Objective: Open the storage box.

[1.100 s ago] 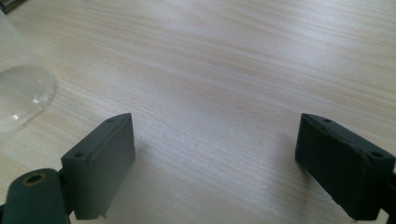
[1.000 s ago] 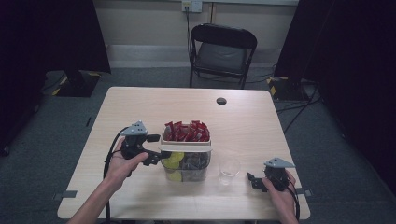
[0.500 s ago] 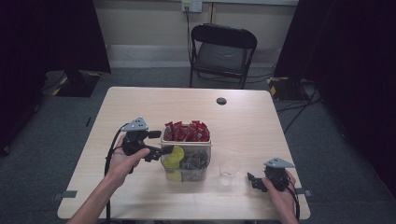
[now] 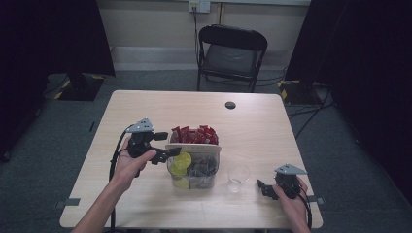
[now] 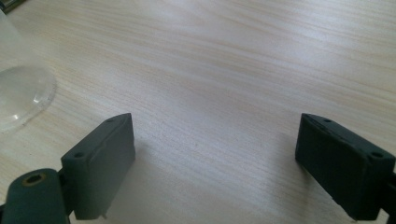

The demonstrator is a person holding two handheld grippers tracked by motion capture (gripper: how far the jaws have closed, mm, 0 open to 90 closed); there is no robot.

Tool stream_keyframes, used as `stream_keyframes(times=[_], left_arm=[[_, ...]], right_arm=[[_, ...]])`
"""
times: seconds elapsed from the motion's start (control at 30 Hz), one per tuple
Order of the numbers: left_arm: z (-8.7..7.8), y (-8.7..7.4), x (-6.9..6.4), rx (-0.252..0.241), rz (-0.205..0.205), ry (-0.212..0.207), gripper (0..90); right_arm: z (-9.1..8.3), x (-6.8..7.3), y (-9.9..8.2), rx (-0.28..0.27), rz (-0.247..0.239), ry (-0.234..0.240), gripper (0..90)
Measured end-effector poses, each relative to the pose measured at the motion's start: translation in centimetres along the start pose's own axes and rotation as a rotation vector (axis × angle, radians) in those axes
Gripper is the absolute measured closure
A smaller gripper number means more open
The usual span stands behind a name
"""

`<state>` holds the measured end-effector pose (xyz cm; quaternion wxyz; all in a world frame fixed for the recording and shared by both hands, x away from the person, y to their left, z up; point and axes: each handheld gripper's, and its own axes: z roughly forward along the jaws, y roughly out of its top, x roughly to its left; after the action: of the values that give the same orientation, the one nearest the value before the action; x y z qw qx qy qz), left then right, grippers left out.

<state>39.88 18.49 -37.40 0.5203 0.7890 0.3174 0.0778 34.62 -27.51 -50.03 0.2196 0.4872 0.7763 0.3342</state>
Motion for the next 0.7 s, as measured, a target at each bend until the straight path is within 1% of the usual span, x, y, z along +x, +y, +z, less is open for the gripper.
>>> stream_keyframes(times=[0.17,0.23,0.3,0.37,0.47,0.5,0.53,0.6,0.63,0.67,0.7], left_arm=[[0.2,0.1,0.4,0.002,-0.005,-0.002,15.6],[0.3,0.2,0.6,0.001,-0.021,-0.003,15.6],[0.5,0.4,0.7,0.007,-0.025,-0.008,15.6],[0.6,0.5,0.8,0.006,-0.022,0.005,15.6],[0.6,0.4,1.1,0.006,-0.033,0.007,15.6],[0.5,0.4,1.2,0.006,-0.031,0.011,15.6],[0.2,0.4,1.5,-0.004,-0.039,0.025,15.7],[-0.1,0.4,1.7,-0.016,-0.05,0.038,15.7],[-0.1,0.4,1.7,-0.016,-0.05,0.038,15.8],[-0.2,0.3,2.0,-0.022,-0.056,0.052,15.8],[-0.2,0.3,2.0,-0.022,-0.056,0.052,15.9]], right_arm=[[0.0,0.0,0.0,0.0,0.0,0.0,11.5],[0.0,0.0,0.0,0.0,0.0,0.0,11.6],[0.0,0.0,0.0,0.0,0.001,-0.002,11.5],[0.1,0.0,0.1,-0.002,0.003,-0.001,11.5],[0.2,-0.1,0.2,0.001,0.005,-0.003,11.5],[0.3,-0.1,0.2,0.0,0.007,-0.005,11.5],[0.3,-0.1,0.3,0.0,0.007,-0.005,11.5],[0.3,-0.1,0.3,0.0,0.006,-0.005,11.5],[0.3,-0.1,0.3,0.0,0.006,-0.005,11.5],[0.3,-0.1,0.3,0.0,0.007,-0.005,11.5],[0.3,-0.1,0.3,0.0,0.007,-0.005,11.5]])
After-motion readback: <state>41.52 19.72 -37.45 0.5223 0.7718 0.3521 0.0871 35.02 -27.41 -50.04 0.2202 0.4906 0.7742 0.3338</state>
